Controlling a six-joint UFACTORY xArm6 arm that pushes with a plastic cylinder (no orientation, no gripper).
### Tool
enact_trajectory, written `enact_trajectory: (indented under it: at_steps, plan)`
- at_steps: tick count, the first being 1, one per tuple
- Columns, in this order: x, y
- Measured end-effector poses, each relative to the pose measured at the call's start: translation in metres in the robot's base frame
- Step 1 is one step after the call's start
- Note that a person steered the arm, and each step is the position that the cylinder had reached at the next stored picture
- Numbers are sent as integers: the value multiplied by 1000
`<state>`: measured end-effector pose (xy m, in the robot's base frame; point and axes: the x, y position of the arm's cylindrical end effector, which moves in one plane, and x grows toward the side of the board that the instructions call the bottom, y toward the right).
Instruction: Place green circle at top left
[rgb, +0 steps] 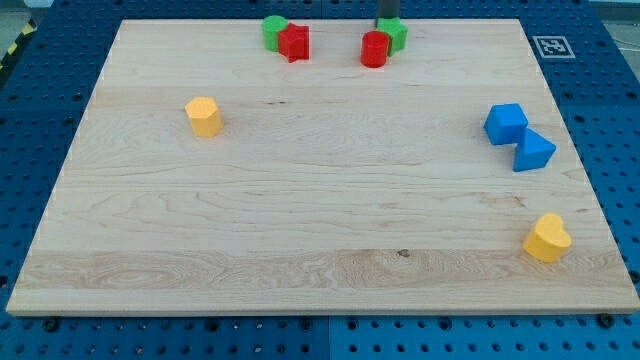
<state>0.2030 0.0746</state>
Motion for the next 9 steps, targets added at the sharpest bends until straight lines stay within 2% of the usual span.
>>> enact_trajectory:
  at_steps: [1,3,6,9]
  plan:
    - [3,-39]
    - [29,-78]
    - [29,-172]
    - [-11,-178]
